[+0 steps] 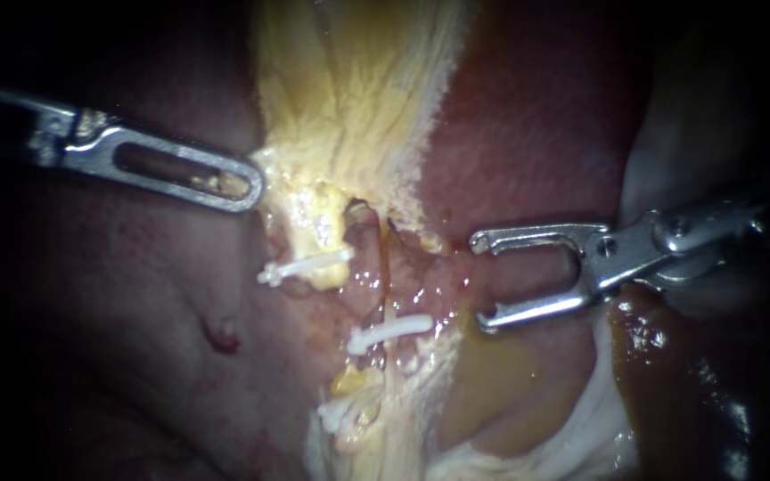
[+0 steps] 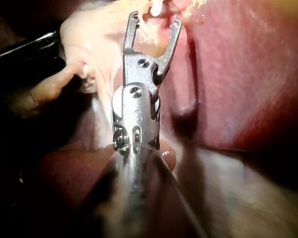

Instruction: Going back first clip right tube

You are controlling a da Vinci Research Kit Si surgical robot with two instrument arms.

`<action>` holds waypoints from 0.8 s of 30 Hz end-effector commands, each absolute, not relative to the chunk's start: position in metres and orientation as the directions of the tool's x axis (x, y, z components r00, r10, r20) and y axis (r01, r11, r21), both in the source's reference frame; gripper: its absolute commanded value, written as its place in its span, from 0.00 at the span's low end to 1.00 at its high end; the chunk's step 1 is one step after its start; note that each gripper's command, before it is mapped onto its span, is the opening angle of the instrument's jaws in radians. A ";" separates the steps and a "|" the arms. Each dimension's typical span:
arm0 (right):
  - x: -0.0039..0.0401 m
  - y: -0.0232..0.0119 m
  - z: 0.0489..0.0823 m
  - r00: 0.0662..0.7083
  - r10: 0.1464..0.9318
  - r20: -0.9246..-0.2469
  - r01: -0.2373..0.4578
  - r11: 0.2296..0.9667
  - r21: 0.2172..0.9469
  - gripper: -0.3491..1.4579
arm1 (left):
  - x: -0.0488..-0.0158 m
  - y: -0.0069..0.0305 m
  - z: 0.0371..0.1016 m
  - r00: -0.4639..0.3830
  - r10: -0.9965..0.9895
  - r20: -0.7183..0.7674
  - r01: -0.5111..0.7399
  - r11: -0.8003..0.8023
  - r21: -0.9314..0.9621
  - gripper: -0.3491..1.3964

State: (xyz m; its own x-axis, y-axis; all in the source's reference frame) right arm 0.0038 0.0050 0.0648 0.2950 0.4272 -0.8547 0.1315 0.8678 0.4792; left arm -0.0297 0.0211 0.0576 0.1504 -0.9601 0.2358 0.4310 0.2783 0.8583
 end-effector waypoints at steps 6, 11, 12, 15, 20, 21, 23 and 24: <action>0.0033 0.0054 0.0640 0.294 0.426 -0.856 0.134 0.868 0.478 0.47 | -0.0321 0.0205 0.0601 0.171 -0.957 0.235 0.421 0.287 0.861 0.00; 0.0031 0.0056 0.0638 0.293 0.423 -0.858 0.134 0.870 0.475 0.47 | -0.0340 0.0205 0.0620 0.191 -0.953 0.237 0.414 0.297 0.860 0.00; 0.0031 0.0056 0.0638 0.293 0.423 -0.858 0.134 0.870 0.475 0.47 | -0.0342 0.0205 0.0622 0.194 -0.952 0.236 0.416 0.298 0.859 0.00; 0.0031 0.0056 0.0638 0.293 0.423 -0.857 0.134 0.870 0.475 0.47 | -0.0345 0.0204 0.0625 0.197 -0.951 0.237 0.413 0.300 0.860 0.00; 0.0030 0.0056 0.0638 0.293 0.423 -0.857 0.134 0.870 0.475 0.47 | -0.0346 0.0204 0.0624 0.199 -0.951 0.236 0.411 0.300 0.861 0.00; 0.0030 0.0056 0.0638 0.293 0.423 -0.857 0.134 0.870 0.475 0.47 | -0.0345 0.0204 0.0624 0.199 -0.951 0.236 0.411 0.300 0.861 0.00; 0.0030 0.0056 0.0638 0.293 0.423 -0.857 0.134 0.870 0.475 0.47 | -0.0345 0.0204 0.0624 0.199 -0.951 0.236 0.411 0.299 0.861 0.00; 0.0031 0.0056 0.0638 0.293 0.423 -0.857 0.133 0.870 0.475 0.47 | -0.0344 0.0204 0.0623 0.199 -0.951 0.236 0.410 0.299 0.861 0.00</action>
